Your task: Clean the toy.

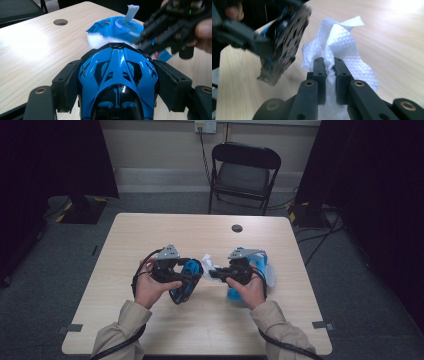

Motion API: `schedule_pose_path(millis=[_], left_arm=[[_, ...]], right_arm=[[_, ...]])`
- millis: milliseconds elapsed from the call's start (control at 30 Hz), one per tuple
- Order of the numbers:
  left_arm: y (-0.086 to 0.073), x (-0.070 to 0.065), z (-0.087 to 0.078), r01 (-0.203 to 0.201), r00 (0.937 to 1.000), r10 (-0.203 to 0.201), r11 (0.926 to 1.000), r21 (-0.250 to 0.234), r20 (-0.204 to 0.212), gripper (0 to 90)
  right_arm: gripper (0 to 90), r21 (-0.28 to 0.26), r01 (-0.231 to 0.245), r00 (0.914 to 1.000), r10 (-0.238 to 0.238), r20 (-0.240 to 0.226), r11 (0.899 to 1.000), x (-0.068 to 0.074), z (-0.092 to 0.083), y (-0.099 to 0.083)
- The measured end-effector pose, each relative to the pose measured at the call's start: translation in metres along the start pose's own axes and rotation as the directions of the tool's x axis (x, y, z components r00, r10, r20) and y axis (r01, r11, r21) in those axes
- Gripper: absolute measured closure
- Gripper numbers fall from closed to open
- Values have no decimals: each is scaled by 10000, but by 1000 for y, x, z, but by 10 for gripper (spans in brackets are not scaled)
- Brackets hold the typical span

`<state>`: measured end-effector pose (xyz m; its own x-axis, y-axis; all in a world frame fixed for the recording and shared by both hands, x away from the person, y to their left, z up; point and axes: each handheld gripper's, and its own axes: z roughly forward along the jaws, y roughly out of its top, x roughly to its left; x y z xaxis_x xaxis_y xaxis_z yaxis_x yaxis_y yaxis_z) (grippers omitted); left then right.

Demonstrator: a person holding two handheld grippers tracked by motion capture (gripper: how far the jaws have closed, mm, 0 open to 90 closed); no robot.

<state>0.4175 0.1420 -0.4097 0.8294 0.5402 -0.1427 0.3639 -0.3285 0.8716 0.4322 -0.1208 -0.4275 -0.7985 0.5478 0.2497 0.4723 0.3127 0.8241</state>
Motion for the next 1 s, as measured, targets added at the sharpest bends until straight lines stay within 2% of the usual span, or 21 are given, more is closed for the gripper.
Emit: schedule_pose_path(millis=[167,300,500,800,1000], left_arm=[[-2,-1,3,49,9999,-49,10000,67,96,262],[-3,-2,7,32,9999,-35,9999,158,155,262],[-1,-4,13,44,9993,-51,9998,189,375,262],[-1,-4,14,91,9990,-100,9997,218,426,262],[0,-3,13,83,9991,-89,9999,151,424,262]], right_arm=[[825,-278,-37,9999,41,148,9996,-6,-10,7],[824,-411,-84,10000,84,-13,9991,-5,-10,11],[825,-320,98,9997,-105,-241,9994,2,-3,12],[826,-263,42,9991,-53,-428,9996,6,5,11],[826,-99,173,9988,-178,-461,9998,9,13,8]])
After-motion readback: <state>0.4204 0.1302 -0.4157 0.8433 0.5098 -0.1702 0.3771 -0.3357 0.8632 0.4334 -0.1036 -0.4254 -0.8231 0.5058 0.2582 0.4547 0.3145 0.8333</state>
